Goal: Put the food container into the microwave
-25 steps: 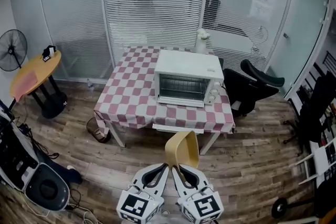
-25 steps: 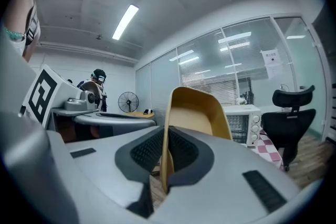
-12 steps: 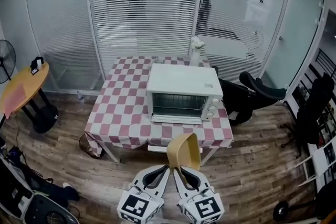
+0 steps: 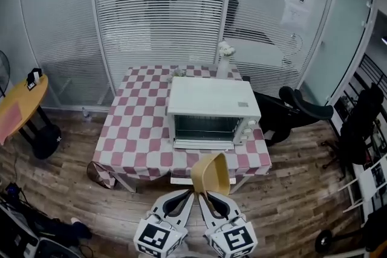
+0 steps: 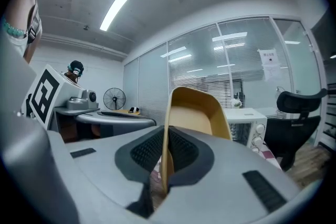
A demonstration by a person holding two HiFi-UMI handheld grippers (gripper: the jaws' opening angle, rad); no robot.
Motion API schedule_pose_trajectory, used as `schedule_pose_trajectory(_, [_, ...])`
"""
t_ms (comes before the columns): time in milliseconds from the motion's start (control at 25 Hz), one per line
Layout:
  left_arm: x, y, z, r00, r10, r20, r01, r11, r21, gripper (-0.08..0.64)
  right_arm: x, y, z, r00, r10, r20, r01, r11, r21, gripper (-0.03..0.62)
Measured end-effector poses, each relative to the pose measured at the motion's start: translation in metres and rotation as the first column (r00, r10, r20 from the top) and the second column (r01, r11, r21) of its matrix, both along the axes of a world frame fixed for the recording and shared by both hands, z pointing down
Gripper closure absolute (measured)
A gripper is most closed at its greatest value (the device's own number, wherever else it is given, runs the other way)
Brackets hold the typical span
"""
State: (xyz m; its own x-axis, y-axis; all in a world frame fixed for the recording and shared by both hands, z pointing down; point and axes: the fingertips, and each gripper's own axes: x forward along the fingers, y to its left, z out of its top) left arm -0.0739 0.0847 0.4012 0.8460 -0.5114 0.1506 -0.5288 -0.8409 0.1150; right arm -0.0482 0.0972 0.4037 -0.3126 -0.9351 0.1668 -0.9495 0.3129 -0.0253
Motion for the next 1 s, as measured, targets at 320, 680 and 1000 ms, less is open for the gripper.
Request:
schedule_pose_trajectory(320, [-0.001, -0.025, 0.007, 0.999, 0.038, 0.011, -0.038, 0.999, -0.010, 0.546, 0.001, -0.022, 0.012, 0.999, 0.048, 0.005, -0.048, 0.998, -0.031, 0.578])
schedule_pose_trajectory(680, [0.003, -0.052, 0.011, 1.000, 0.017, 0.006, -0.016, 0.999, -0.039, 0.546, 0.009, -0.050, 0.019, 0.999, 0.033, -0.005, -0.033, 0.997, -0.064, 0.578])
schedule_pose_trajectory(1000, [0.031, -0.103, 0.007, 0.999, -0.035, 0.007, 0.035, 0.999, -0.022, 0.546, 0.036, -0.102, 0.012, 1.000, -0.025, -0.013, 0.025, 0.998, -0.049, 0.578])
